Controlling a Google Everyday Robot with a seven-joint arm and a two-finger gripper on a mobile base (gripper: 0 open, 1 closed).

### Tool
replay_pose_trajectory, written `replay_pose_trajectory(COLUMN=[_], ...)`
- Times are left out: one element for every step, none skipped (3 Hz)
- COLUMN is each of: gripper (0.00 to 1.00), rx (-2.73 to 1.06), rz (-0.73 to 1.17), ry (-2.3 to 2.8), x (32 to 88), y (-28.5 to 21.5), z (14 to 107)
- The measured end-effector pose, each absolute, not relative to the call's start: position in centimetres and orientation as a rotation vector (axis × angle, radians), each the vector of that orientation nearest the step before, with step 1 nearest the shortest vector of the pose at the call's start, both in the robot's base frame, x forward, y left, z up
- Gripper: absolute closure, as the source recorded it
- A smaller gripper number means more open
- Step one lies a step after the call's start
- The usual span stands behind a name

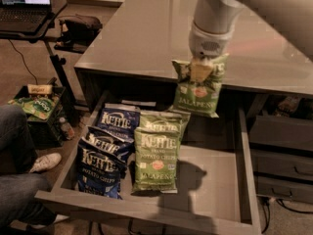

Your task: Pick green jalapeno chip bag from top drawer and place on counter

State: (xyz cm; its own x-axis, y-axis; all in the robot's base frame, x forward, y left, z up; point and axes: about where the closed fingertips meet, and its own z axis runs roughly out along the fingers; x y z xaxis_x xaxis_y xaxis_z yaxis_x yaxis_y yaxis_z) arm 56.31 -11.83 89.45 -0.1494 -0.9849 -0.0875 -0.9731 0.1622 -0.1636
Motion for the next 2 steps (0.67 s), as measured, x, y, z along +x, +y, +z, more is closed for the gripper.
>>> replay_pose_trajectory(gripper=[1.0,1.0], rx=[-2.026,-2.064], rz=[-0.136,-0.21], ry=[2.28,2.221], x=[61.7,66.5], y=[-12.2,-11.0], z=[88.8,90.7])
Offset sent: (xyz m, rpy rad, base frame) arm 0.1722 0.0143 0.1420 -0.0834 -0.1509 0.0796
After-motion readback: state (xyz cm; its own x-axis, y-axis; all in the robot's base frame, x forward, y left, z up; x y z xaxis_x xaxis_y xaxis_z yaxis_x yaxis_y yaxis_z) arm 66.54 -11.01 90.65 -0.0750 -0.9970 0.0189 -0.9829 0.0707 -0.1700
